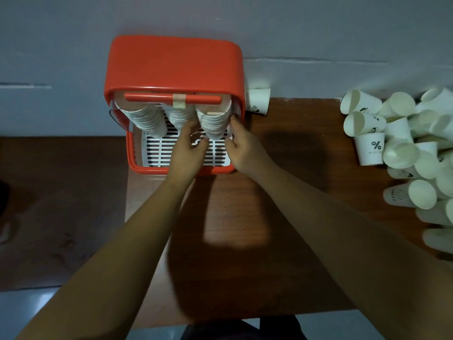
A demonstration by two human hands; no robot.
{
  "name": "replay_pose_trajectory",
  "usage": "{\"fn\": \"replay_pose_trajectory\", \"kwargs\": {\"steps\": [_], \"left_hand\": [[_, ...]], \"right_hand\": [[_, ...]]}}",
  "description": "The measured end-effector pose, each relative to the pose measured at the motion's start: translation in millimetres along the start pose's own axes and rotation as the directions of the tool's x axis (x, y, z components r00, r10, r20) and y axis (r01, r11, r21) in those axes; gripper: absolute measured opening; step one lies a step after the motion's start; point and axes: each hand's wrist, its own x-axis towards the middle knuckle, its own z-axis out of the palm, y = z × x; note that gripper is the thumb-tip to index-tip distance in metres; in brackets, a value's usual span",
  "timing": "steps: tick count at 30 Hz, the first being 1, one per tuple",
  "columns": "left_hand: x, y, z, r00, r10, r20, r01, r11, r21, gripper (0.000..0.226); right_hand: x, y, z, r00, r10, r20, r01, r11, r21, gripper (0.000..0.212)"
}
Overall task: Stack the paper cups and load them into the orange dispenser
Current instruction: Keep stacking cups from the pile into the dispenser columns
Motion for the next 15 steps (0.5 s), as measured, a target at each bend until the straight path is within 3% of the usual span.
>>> {"fn": "replay_pose_trajectory", "kwargs": {"steps": [4,7,11,15], "left_hand": [[-18.5,4.4,-4.0,0.998,-0.023,-0.053,0.026,0.997,0.072,0.032],[-38.3,13.3,7.7,0.997,0.000,-0.081,0.005,0.998,0.068,0.019],[-64.0,31.0,51.8,0.991,0.060,0.123,-0.071,0.994,0.084,0.010],[-43.2,52.2,108.5,0.954,0.128,0.271,-0.186,0.963,0.197,0.010]], "right_hand": [[-35.1,12.0,-38.1,1.000,0.013,0.004,-0.012,0.996,-0.086,0.042],[-56.9,45.2,-69.9,0.992,0.103,-0.071,-0.113,0.981,-0.156,0.043],[-66.1,91.9,-114.9,0.974,0.174,-0.144,-0.203,0.953,-0.226,0.045],[-54.2,123.0,-165.0,0.972,0.092,-0.216,-0.162,0.929,-0.333,0.047]]}}
